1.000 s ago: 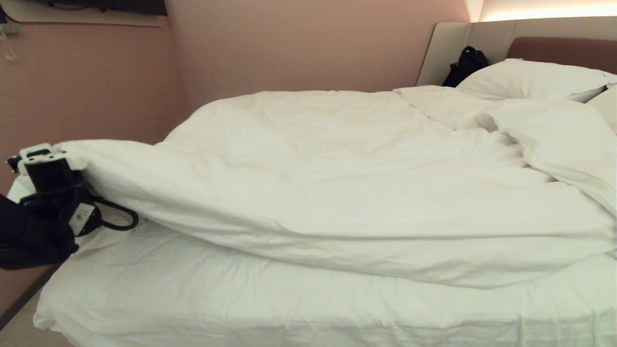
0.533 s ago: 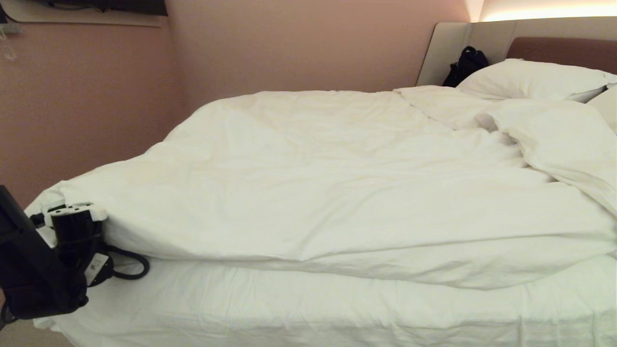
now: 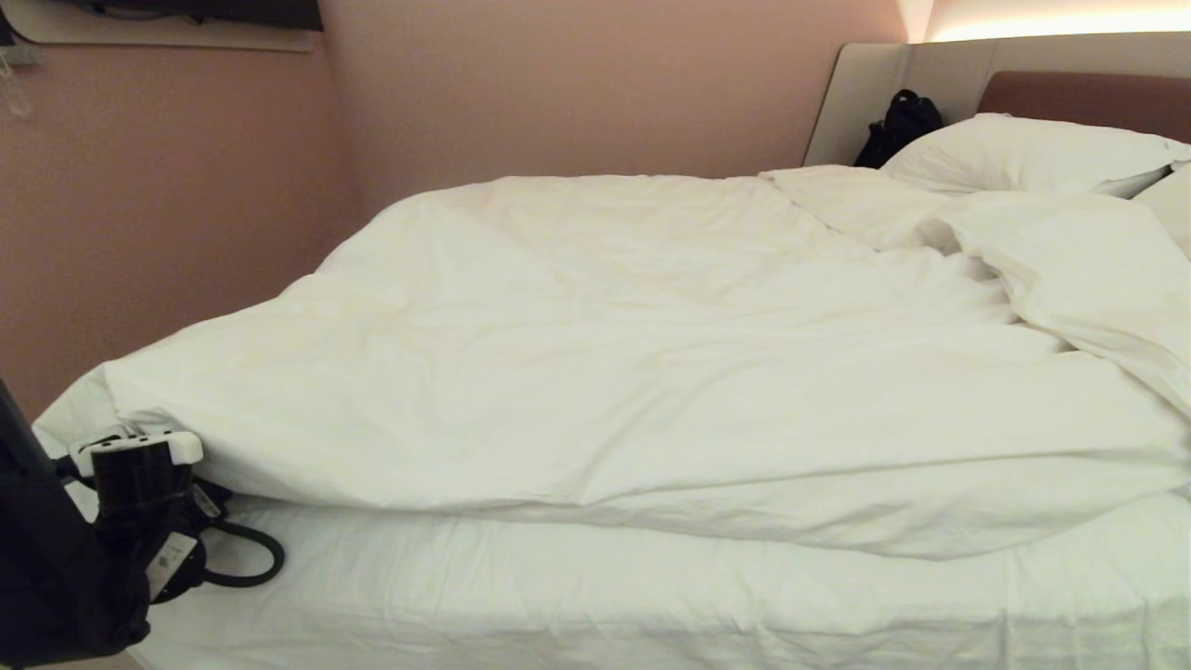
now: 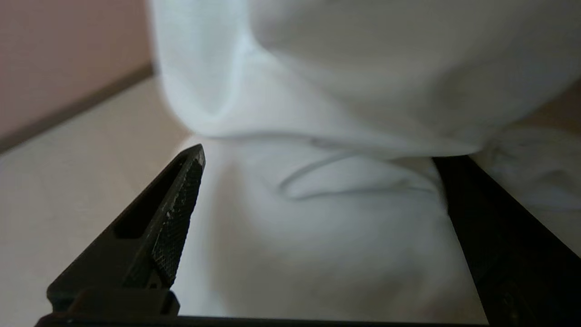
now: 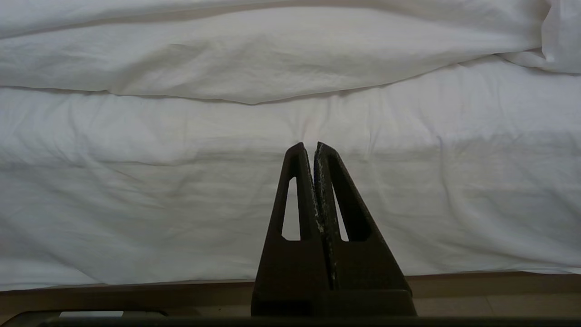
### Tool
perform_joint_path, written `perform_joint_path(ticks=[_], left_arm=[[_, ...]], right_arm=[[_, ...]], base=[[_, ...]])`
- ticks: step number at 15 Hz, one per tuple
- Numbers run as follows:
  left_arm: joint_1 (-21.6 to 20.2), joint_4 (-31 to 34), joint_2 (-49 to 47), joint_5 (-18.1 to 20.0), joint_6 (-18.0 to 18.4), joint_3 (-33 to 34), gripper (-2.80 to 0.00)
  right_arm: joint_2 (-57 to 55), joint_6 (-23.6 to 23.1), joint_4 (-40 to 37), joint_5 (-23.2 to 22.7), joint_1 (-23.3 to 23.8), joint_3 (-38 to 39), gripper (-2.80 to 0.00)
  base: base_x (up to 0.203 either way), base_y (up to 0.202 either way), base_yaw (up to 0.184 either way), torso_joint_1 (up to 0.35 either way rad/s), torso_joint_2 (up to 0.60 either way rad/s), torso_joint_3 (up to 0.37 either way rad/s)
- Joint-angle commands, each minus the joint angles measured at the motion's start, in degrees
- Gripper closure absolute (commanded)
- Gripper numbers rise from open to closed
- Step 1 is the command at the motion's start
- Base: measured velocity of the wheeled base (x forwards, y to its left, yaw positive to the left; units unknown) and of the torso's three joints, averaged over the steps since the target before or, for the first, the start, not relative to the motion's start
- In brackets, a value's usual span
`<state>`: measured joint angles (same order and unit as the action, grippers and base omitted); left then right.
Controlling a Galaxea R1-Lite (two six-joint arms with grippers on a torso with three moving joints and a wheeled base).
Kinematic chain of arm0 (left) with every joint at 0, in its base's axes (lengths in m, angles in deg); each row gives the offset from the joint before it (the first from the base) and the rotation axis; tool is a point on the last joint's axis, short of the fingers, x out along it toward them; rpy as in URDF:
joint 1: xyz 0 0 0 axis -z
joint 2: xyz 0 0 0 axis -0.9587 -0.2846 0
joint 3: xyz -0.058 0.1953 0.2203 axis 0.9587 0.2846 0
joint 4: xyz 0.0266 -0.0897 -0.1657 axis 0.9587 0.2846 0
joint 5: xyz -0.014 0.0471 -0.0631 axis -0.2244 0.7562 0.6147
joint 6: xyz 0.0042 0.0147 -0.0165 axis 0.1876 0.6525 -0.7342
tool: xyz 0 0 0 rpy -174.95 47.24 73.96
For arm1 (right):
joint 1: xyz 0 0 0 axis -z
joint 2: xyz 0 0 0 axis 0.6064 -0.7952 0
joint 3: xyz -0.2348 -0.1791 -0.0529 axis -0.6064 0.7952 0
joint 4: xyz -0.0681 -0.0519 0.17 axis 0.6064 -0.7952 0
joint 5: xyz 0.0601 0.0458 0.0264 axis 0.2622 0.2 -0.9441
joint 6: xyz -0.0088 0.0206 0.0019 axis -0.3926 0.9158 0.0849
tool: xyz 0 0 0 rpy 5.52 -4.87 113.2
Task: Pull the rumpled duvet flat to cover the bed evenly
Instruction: Flatten the corners of the folded blanket
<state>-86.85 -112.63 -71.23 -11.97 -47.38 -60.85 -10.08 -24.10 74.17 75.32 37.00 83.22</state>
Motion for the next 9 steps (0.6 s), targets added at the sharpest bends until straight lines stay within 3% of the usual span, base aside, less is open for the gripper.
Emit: perform_joint_path(ticks=[1,9], left_arm=[[-0.03,0.12,-0.08,4.31,-1.43,-1.78,-2.80],[-0.63,-0.59,-4.56,14.79,-4.39,-7.42,-2.80]], right_arm=[[-0.07,0.01,0.03,0.02,-0.02,0.00,0.00],[-0.07,0.01,0.03,0.02,-0.02,0.00,0.00]], base=[[0.000,0.000,0.000,0.000,0.00,0.000],[0.000,0.000,0.000,0.000,0.00,0.000]])
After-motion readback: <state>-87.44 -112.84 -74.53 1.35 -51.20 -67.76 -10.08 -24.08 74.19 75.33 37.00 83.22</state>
